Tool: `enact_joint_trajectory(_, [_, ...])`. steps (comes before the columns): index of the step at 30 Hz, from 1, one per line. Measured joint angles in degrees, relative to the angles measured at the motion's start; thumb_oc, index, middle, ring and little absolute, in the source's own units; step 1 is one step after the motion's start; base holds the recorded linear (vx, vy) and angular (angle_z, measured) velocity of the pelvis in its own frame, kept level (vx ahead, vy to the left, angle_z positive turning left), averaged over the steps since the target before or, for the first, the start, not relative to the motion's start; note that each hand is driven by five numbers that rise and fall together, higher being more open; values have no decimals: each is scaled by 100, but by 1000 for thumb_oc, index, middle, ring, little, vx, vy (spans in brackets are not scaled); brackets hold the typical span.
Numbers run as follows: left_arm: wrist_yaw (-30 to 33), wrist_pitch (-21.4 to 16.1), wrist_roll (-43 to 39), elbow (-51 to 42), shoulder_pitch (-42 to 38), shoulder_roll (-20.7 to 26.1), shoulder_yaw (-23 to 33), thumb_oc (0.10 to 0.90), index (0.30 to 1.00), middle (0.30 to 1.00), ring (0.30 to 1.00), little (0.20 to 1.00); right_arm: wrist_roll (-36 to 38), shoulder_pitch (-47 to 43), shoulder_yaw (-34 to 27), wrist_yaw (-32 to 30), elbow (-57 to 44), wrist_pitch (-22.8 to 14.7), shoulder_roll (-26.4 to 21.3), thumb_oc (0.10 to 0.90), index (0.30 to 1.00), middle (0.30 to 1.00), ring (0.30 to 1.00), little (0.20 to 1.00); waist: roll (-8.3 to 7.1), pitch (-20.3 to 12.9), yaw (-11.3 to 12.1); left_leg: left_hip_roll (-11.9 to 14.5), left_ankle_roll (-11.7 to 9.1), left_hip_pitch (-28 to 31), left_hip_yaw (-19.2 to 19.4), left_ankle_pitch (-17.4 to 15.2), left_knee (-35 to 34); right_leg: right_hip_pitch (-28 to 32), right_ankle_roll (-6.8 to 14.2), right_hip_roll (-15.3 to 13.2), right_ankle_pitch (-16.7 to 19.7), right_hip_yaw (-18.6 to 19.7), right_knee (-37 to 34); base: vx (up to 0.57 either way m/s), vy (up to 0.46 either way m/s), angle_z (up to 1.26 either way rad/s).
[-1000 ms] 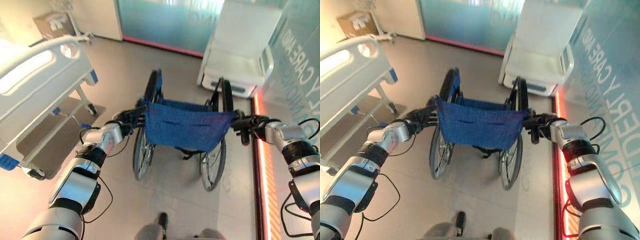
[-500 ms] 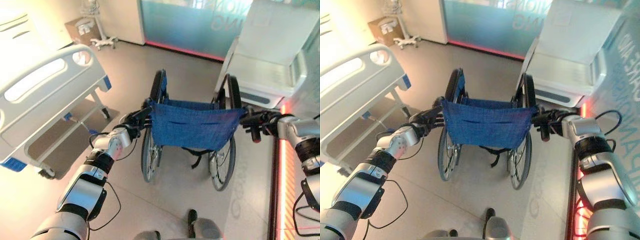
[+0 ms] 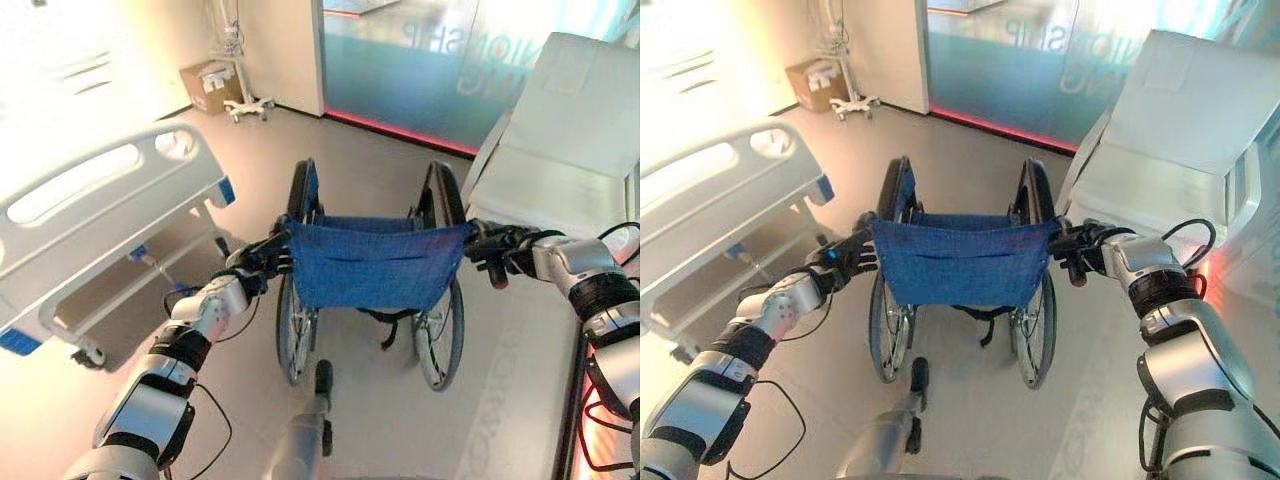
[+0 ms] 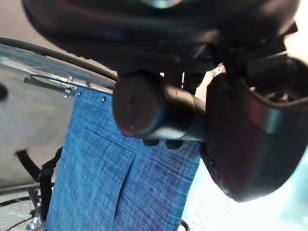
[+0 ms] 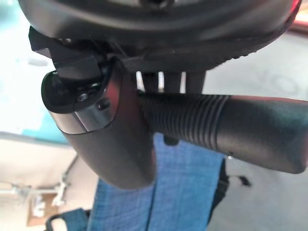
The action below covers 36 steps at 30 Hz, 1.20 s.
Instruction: Push the wheelchair next to the bed
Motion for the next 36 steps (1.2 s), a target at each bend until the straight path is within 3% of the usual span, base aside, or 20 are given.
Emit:
enact_joint_trajectory(3, [-60,105,8,-5,-44,113,25,400,300,300,300,300,-57,46,-23,163,377,-148,223,400,300,300,300,300,-326,-293,282,-406,645,192,108,-13,606,84,372,-192,-407,-177,351,514,111,-32])
enact_joint_trajectory(4, [-37,105,18,60,-77,41,21,400,300,300,300,300,-89,151,-31,169,330,-241,209,400,300,300,300,300,-116,-443,169,-353,1143,413,73,-173,615,-368,453,-15,-430,-321,1410,704,147,29])
enact_joint_trajectory(5, [-108,120,26,192,-286,53,-53,400,300,300,300,300,-89,195,-43,169,275,-289,144,400,300,300,300,300,27,-542,147,-312,1769,541,-94,-1,659,-1098,738,-90,-584,-279,3166,585,128,25])
enact_joint_trajectory(7, [-165,75,42,350,-472,70,-53,400,300,300,300,300,-92,231,-49,160,266,-308,215,400,300,300,300,300,-298,-607,277,-592,1747,660,-217,151,713,-1940,1131,-722,-361,-68,5098,532,60,-5])
enact_joint_trajectory(8, [-245,76,73,498,-586,32,-65,400,300,300,300,300,-88,221,-98,161,263,-303,197,400,300,300,300,300,-346,-592,155,-766,1800,775,-496,99,670,-2185,1202,-994,-309,38,5514,501,26,26])
enact_joint_trajectory(11, [-306,-72,145,719,-700,-53,-76,400,300,300,300,300,-95,252,-216,165,261,-326,260,400,300,300,300,300,-185,-479,-4,-770,1630,1231,-1201,203,316,-2604,1145,-1324,-381,-5,5275,575,-188,26])
enact_joint_trajectory(12, [-357,-178,206,787,-781,-79,-89,400,300,300,300,300,-95,273,-229,200,263,-324,252,400,300,300,300,300,-25,-370,-57,-588,1496,1480,-1555,234,103,-2694,1019,-1163,-411,-122,4182,599,-405,40])
enact_joint_trajectory(14, [-433,-258,315,783,-859,-56,-152,400,300,300,300,300,-80,344,-265,378,197,-332,156,400,300,300,300,300,-60,-313,-104,-573,1247,1651,-1836,149,-67,-2957,1095,-1154,-253,-139,2486,532,-408,44])
enact_joint_trajectory(15, [-432,-328,343,764,-851,-119,-162,400,300,300,300,300,-63,483,-280,389,97,-391,171,400,300,300,300,300,-105,-267,-219,-543,915,1580,-1617,-135,27,-3065,991,-1185,-80,-96,1864,523,-337,59])
enact_joint_trajectory(16, [-437,-402,371,633,-804,3,-132,400,300,300,300,300,25,608,-445,396,-125,-481,138,400,300,300,300,300,-349,-180,-356,-314,887,1524,-673,-630,296,-2996,1253,-1362,333,19,558,929,-502,100])
enact_joint_trajectory(17, [-447,-414,372,455,-794,105,-96,400,300,300,300,300,151,559,-458,419,-305,-412,-17,400,300,300,300,300,-428,-46,-597,-341,1404,1482,-542,-628,628,-2951,1783,-1611,747,124,-74,1040,-507,105])
enact_joint_trajectory(19, [-426,-491,373,299,-691,101,45,400,300,300,300,300,202,486,-479,419,-418,-237,-53,400,300,300,300,300,-577,65,-627,-593,1382,1519,-941,-927,995,-3145,1634,-1921,1157,158,-272,766,-359,58])
enact_joint_trajectory(21, [-415,-515,371,186,-601,120,99,400,300,300,300,300,216,383,-482,431,-428,29,-94,400,300,300,300,300,-536,214,-647,-580,1207,1727,-1410,-1215,1232,-3207,1544,-1946,1589,156,-149,726,-386,53])
enact_joint_trajectory(24, [-437,-565,363,118,-320,-4,152,400,300,300,300,300,208,316,-390,494,-387,354,-66,400,300,300,300,300,-525,213,-643,-486,837,2103,-1914,-1762,1579,-2642,1425,-1866,1614,212,668,786,-358,65])
enact_joint_trajectory(26, [-456,-792,364,89,-13,-23,305,400,300,300,300,300,201,165,-248,634,-311,366,-55,400,300,300,300,300,-311,83,-762,-59,496,2097,-1829,-1915,1902,-2562,1077,-1553,1498,190,1108,469,-353,63])
enact_joint_trajectory(28, [-472,-944,340,58,20,-69,336,400,300,300,300,300,172,-46,-186,662,-274,343,-60,400,300,300,300,300,-239,78,-799,-10,16,1251,-1556,-1398,3263,-2595,894,-1491,1256,-26,1208,459,-355,48])
enact_joint_trajectory(29, [-445,-1007,317,109,48,-130,349,400,300,300,300,300,142,-169,-163,627,-162,286,-26,400,300,300,300,300,-225,67,-651,106,-77,758,-1366,-734,3984,-2555,714,-1442,1240,-17,1136,447,-235,-1])
enact_joint_trajectory(31, [-382,-1004,234,28,210,-170,364,400,300,300,300,300,133,-158,-123,521,-160,168,6,400,300,300,300,300,-139,34,-519,144,61,254,-1267,-609,4566,-2316,601,-1299,1007,-129,984,529,-209,13])
enact_joint_trajectory(33, [-384,-996,227,-21,329,-175,343,400,300,300,300,300,124,-145,-87,450,-154,159,42,400,300,300,300,300,-154,46,-391,56,47,232,-1087,-617,3973,-2000,511,-1210,975,-182,794,523,-110,9])
enact_joint_trajectory(36, [-403,-910,44,-131,519,-180,335,400,300,300,300,300,-18,-143,-32,405,15,61,126,400,300,300,300,300,-59,39,-148,14,30,359,-533,-582,1999,-1383,420,-858,879,-138,285,758,-80,-4])
